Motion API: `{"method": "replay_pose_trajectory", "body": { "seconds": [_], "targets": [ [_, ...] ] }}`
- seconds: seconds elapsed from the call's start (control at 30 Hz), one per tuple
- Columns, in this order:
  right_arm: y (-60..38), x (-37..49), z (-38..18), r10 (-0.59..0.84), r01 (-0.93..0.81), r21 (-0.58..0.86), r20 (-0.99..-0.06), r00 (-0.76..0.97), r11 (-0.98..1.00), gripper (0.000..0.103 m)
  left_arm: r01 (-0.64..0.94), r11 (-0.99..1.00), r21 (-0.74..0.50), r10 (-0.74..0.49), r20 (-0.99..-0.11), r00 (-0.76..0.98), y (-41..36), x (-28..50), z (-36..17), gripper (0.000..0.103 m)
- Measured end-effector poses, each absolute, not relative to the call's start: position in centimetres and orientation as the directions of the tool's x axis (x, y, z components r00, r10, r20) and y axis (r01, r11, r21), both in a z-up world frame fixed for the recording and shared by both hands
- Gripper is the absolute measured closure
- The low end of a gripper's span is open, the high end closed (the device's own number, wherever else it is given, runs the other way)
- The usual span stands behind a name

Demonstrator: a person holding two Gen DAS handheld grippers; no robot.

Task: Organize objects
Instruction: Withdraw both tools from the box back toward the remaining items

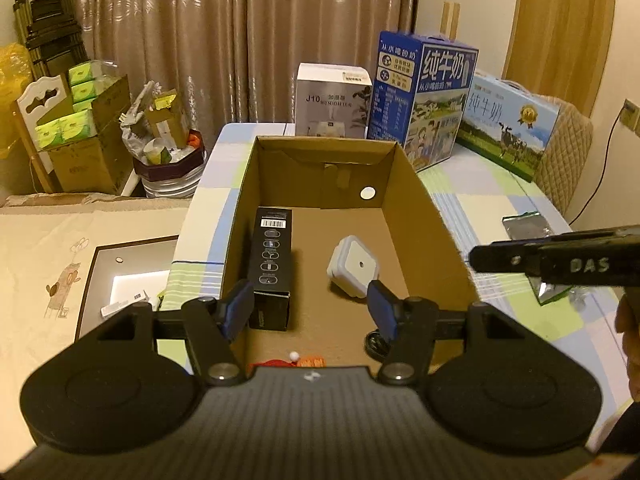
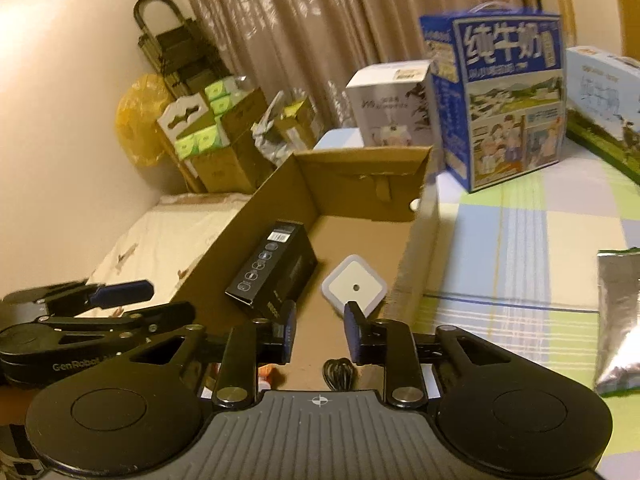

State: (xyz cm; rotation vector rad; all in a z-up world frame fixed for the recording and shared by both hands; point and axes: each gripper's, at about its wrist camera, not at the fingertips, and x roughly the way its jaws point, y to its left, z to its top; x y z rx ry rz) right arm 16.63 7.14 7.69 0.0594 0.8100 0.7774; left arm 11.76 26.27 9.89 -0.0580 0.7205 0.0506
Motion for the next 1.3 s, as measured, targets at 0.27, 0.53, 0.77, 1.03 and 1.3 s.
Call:
{"method": "replay_pose_trajectory", "body": {
  "seconds": [0.27, 0.53, 0.77, 1.03, 1.3],
  "targets": [
    [0.6, 13.8, 9.3, 0.610, -0.521, 0.345, -0.603, 0.514, 0.781, 0.065, -0.044, 0.998, -0.053, 0.000, -0.637, 0.771, 23.2, 9.0, 11.5, 0.038],
    [-9.1, 10.8, 9.3, 0.490, -0.375, 0.318, -0.620, 0.613, 0.871, 0.048, 0.038, 0.996, -0.078, -0.079, -0.627, 0.775, 17.3, 7.8, 11.8, 0.024],
    [-17.7, 8.9, 9.7, 0.377, -0.239, 0.297, -0.613, 0.695, 0.924, 0.043, 0.142, 0.987, -0.074, -0.157, -0.625, 0.765, 10.9, 8.4, 11.6, 0.010],
    [-24.0, 8.7, 8.5, 0.295, -0.135, 0.289, -0.634, 0.715, 0.948, 0.042, 0.210, 0.976, -0.058, -0.197, -0.651, 0.733, 5.5, 10.4, 10.1, 0.001],
    [-26.8, 10.5, 6.5, 0.280, -0.109, 0.290, -0.655, 0.702, 0.951, 0.042, 0.236, 0.970, -0.061, -0.212, -0.691, 0.691, 2.2, 13.4, 7.8, 0.001]
  ]
}}
